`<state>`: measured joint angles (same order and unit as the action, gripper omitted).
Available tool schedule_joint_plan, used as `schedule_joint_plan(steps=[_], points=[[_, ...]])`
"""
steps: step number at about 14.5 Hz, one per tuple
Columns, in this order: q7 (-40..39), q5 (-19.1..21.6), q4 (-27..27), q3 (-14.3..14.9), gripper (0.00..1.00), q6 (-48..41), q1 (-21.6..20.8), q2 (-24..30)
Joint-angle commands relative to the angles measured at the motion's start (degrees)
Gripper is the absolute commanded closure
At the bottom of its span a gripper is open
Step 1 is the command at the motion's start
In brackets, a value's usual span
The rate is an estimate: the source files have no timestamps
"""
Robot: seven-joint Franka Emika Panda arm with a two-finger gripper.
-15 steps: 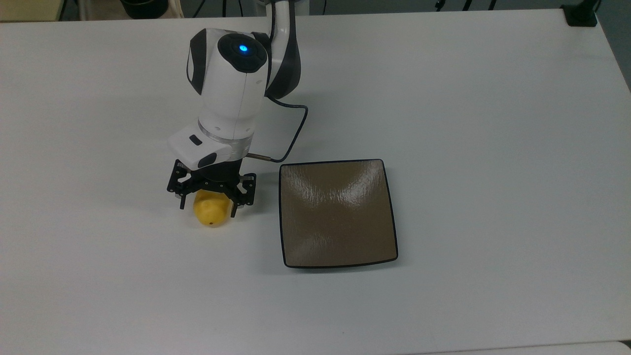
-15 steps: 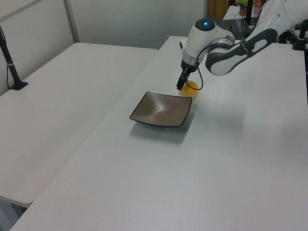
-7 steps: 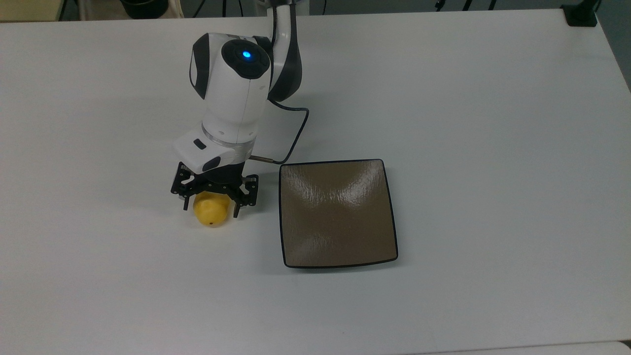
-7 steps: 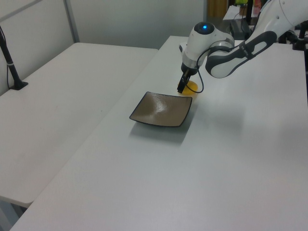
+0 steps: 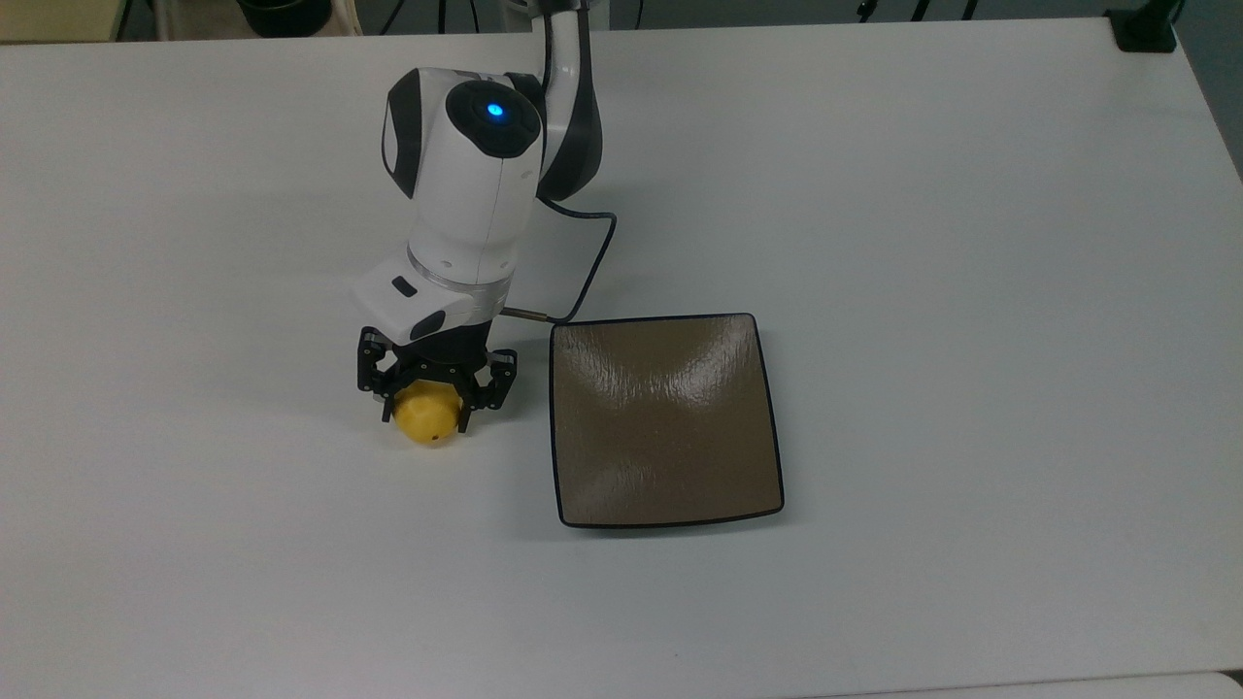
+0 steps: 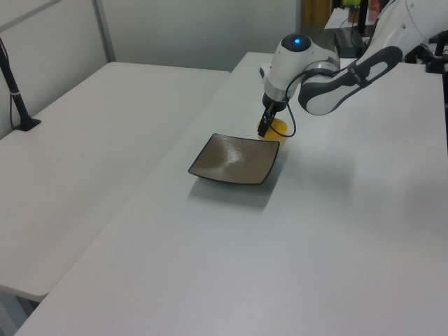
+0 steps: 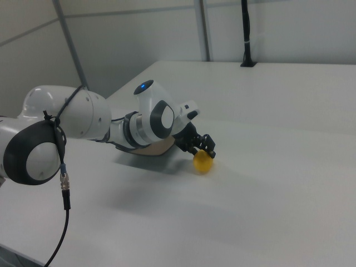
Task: Put potatoes on a ceramic plate
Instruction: 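Close the gripper around the yellow potato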
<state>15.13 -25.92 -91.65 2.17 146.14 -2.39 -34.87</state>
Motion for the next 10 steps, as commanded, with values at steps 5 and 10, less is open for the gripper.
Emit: schedule_joint_plan(steps=[5, 10], points=[[-0.45, 0.07, 0.07, -0.42, 0.73, -0.07, 0.10, 1.47], [0.07, 6.55, 2.08, -1.46, 0.73, -0.95, 1.07, 4.36]])
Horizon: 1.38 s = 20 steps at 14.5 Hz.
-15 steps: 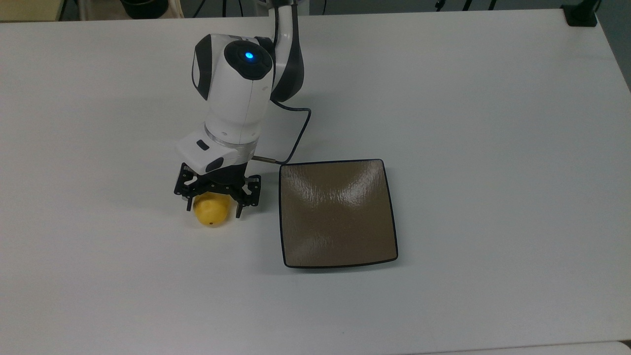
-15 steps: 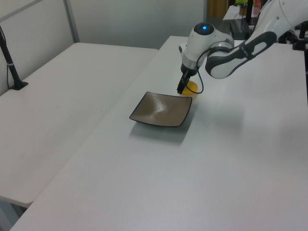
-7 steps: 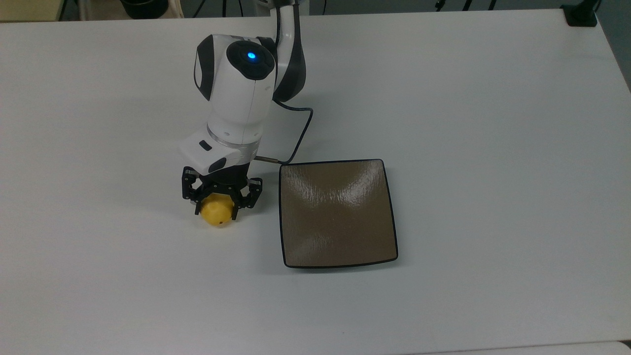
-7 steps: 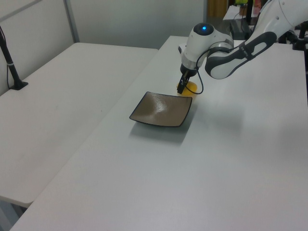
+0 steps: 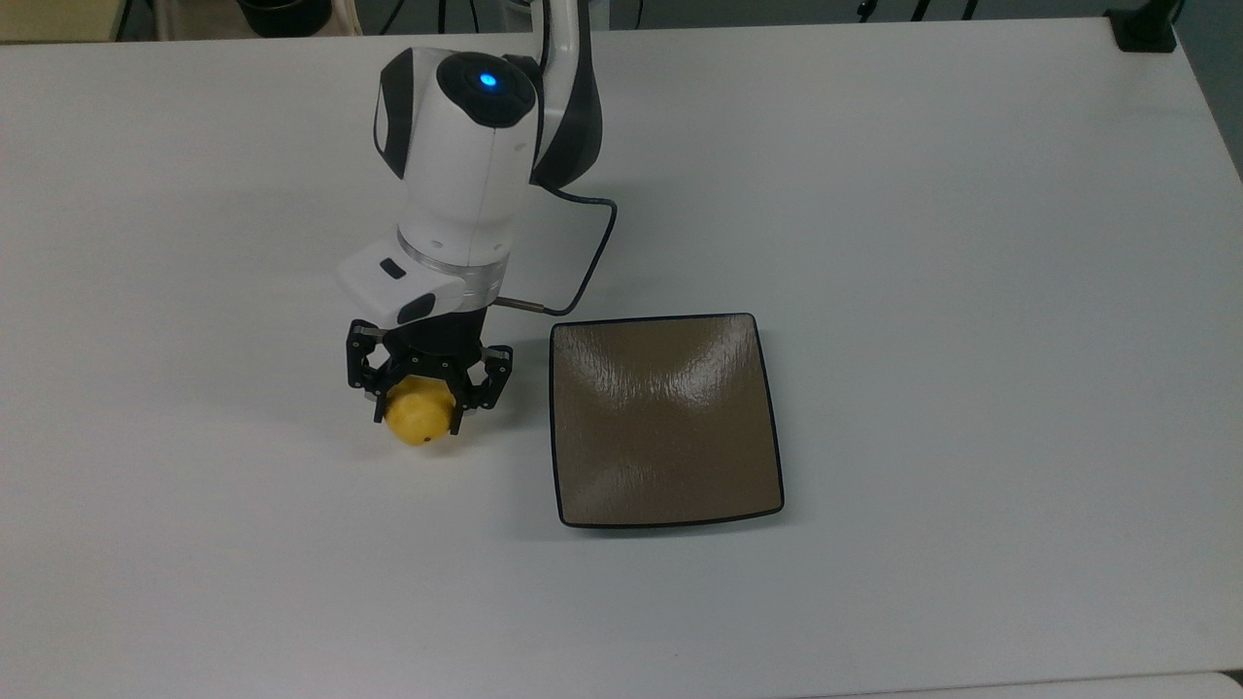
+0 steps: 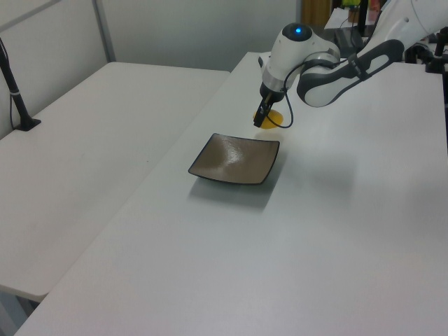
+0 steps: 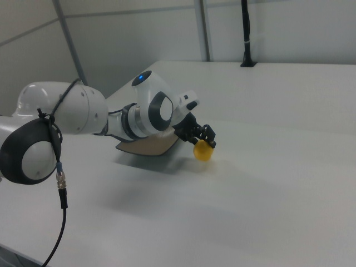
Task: Put potatoes on a ceramic plate
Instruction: 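Lift the potato and carry it over the brown plate, then lower the potato onto the plate and open the gripper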
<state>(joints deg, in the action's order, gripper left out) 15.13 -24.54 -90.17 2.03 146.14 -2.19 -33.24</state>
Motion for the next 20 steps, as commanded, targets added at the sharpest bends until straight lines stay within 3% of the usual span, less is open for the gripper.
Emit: schedule_joint_plan(steps=[1, 5, 11, 15, 16, 17, 18, 19, 20], points=[[0.95, 7.29, 1.22, -1.85, 0.73, -1.47, 0.88, 3.18], [11.82, 14.25, 6.13, -3.52, 0.73, -9.81, 0.70, 4.41], [28.00, 13.82, 5.71, -8.43, 0.73, -11.05, 0.17, 4.32], [29.61, 13.64, 5.00, -11.33, 0.72, -12.02, 0.08, 3.71], [29.61, 13.64, 4.48, -11.60, 0.52, -12.02, 0.08, 3.53], [29.52, 13.64, 4.13, -11.69, 0.25, -12.28, 0.08, 3.53], [29.52, 13.64, 4.21, -11.69, 0.16, -13.15, 0.08, 3.53], [29.43, 13.64, 4.38, -11.69, 0.00, -13.34, 0.08, 3.53], [29.43, 13.55, 4.47, -11.69, 0.00, -13.34, 0.17, 3.53]])
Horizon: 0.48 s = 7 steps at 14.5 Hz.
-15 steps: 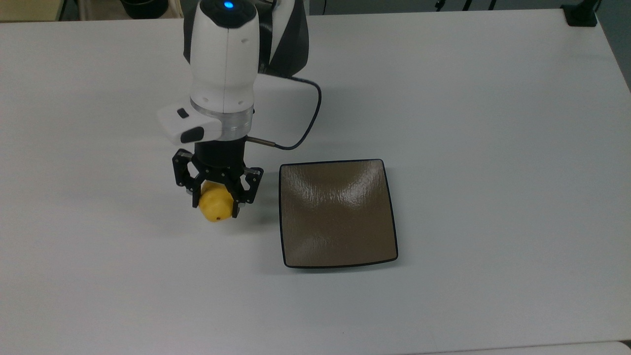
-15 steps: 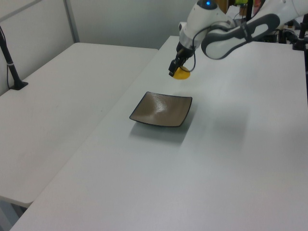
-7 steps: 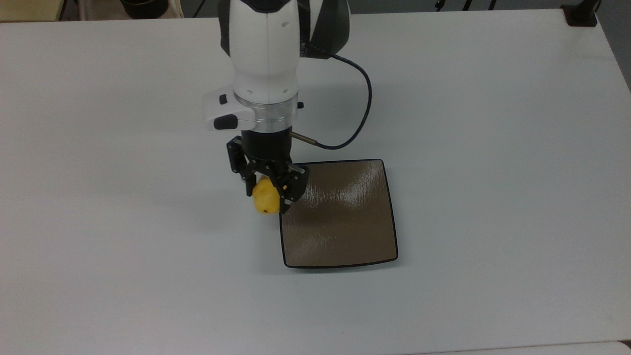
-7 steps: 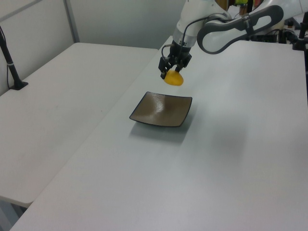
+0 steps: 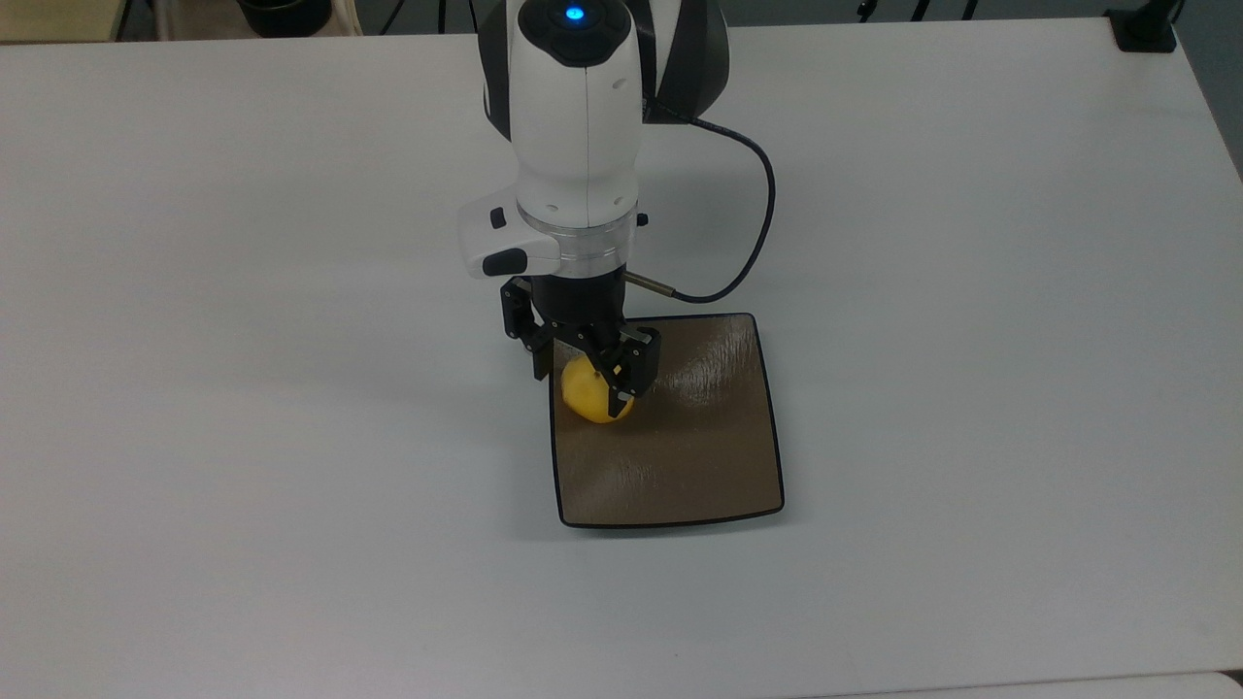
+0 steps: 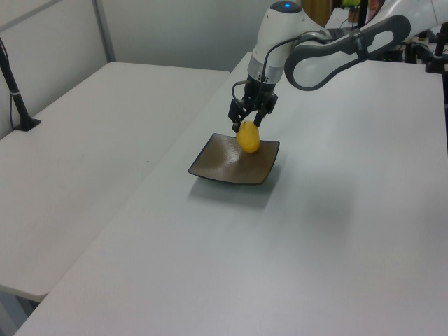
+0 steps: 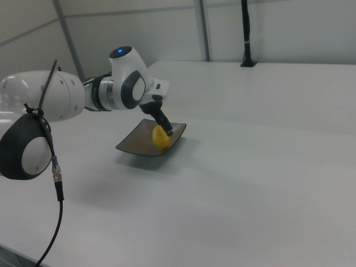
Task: Put potatoes on a ceramic plate
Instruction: 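Lower the potato onto the plate and open the gripper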
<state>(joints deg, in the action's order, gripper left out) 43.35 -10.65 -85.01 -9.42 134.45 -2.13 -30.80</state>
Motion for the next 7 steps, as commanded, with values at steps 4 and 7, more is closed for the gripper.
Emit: schedule_joint_plan(steps=[4, 7], points=[[0.86, -0.34, -0.51, -0.25, 0.00, -5.31, 0.28, 1.62], [-4.13, 0.01, -0.42, -0.25, 0.00, -11.21, 0.55, 4.07]])
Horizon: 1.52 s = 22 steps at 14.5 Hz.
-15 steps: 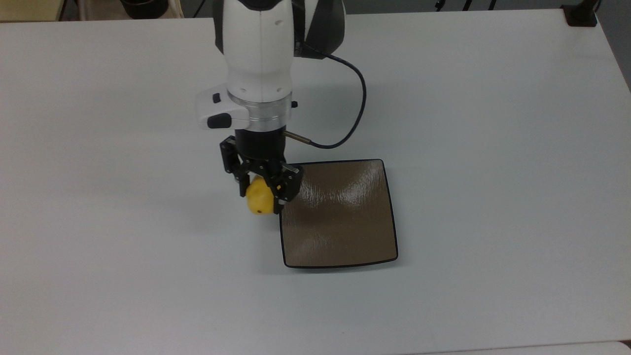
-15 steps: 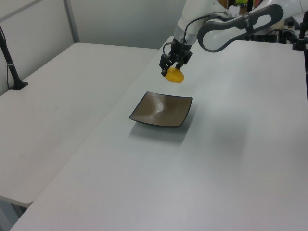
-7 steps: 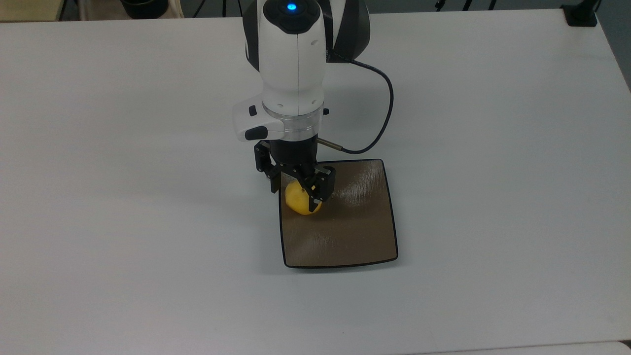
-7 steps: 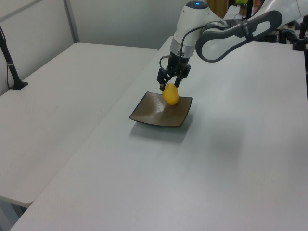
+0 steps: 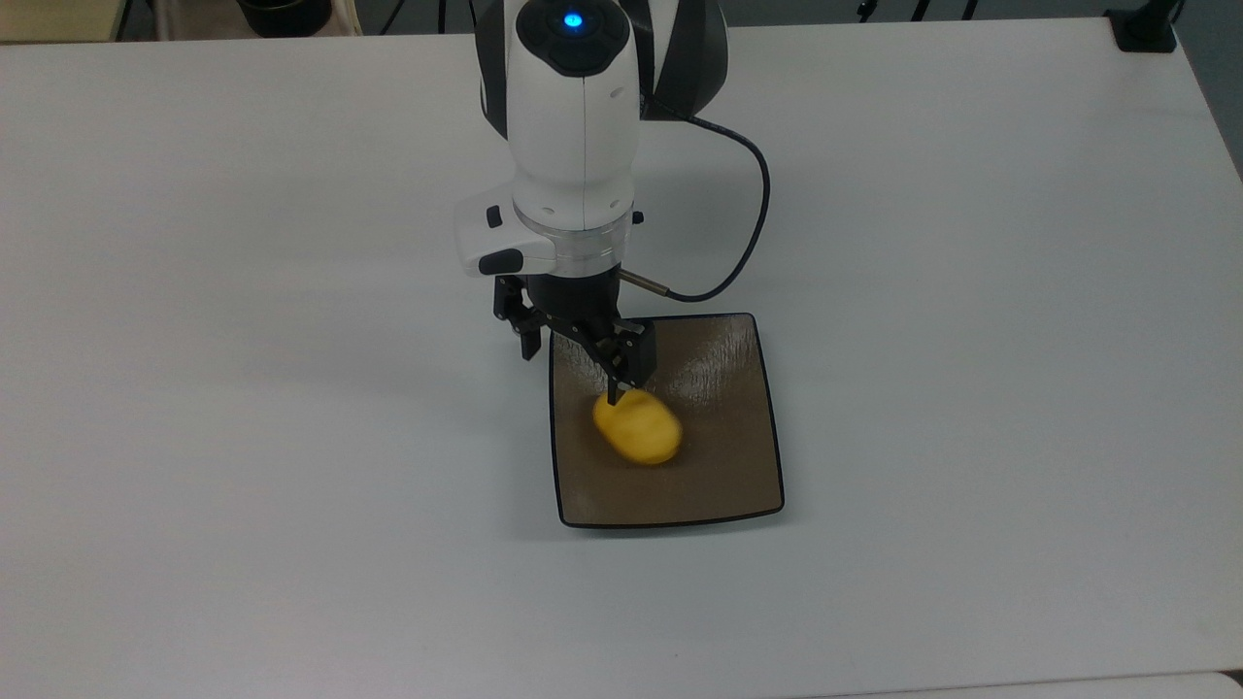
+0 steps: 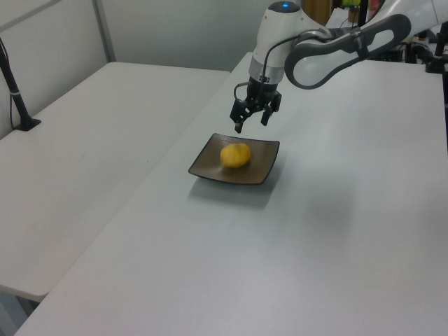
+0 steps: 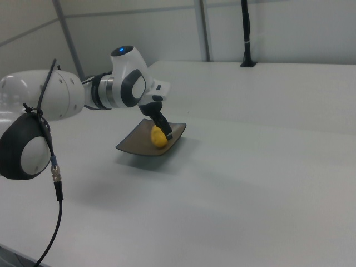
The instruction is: Put potatoes on a ceramic plate
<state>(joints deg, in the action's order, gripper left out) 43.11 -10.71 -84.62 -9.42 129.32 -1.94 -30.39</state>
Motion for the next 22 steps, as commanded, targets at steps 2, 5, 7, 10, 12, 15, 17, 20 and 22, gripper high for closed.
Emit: schedule_joint_plan(steps=[2, 5, 7, 10, 12, 15, 17, 20, 22], points=[[-12.03, 0.86, -1.33, 0.01, 0.00, -11.51, 0.36, 7.25], [-19.97, 1.47, -3.00, 0.72, 0.00, -18.12, 0.36, 12.09], [-27.60, 2.44, -6.06, 1.68, 0.00, -22.94, 0.45, 16.56], [-38.07, 4.98, -9.06, 4.92, 0.00, -30.34, -0.43, 22.55], [-43.26, 7.79, -13.96, 8.61, 0.00, -31.15, -2.53, 28.25], [-45.66, 9.11, -18.47, 10.82, 0.00, -30.88, -3.51, 33.46], [-45.75, 11.75, -18.82, 11.44, 0.00, -31.06, -3.51, 34.60], [-46.01, 12.20, -19.62, 11.79, 0.00, -30.71, -3.51, 35.58], [-45.84, 12.29, -19.62, 11.79, 0.00, -30.53, -3.51, 35.31]])
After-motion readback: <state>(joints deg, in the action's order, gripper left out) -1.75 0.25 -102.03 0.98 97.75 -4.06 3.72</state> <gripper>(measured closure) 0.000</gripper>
